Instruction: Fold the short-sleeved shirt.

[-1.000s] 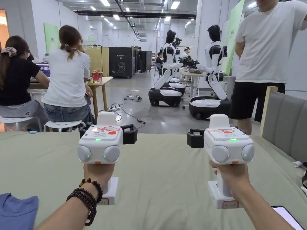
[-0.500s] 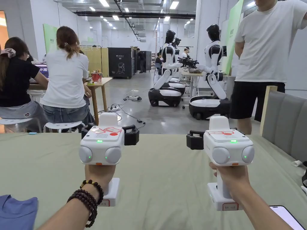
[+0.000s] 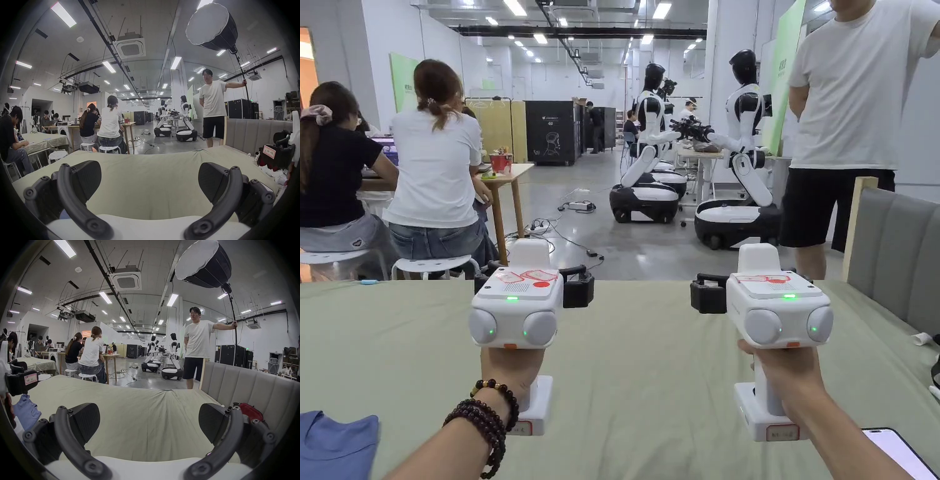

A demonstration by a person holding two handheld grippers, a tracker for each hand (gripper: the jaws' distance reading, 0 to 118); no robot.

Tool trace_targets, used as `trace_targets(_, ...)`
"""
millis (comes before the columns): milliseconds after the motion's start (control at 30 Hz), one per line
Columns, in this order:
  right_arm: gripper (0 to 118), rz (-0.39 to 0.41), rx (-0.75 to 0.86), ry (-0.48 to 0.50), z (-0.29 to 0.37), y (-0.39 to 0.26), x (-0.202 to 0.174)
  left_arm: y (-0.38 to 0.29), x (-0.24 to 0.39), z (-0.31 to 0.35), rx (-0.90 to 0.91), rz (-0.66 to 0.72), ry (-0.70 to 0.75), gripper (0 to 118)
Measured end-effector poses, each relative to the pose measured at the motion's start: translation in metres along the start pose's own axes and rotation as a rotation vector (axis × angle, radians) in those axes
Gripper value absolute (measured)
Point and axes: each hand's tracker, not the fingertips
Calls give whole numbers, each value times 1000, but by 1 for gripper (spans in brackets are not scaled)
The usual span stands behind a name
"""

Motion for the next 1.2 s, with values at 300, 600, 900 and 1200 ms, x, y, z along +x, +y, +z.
trace_targets(300, 118, 29, 29, -38, 3, 1, 0, 2, 5, 7, 13, -10, 9, 118)
trace_targets(600, 118, -13, 40, -28, 9, -2, 2, -2, 4, 9, 4, -14, 1, 118)
trace_targets(900, 118, 4, 32, -29, 6, 2, -2, -3, 5, 7, 7, -23, 11, 118)
trace_targets(1200, 118, 19, 18, -46, 4, -4, -6, -5, 9, 4, -1, -18, 15, 118)
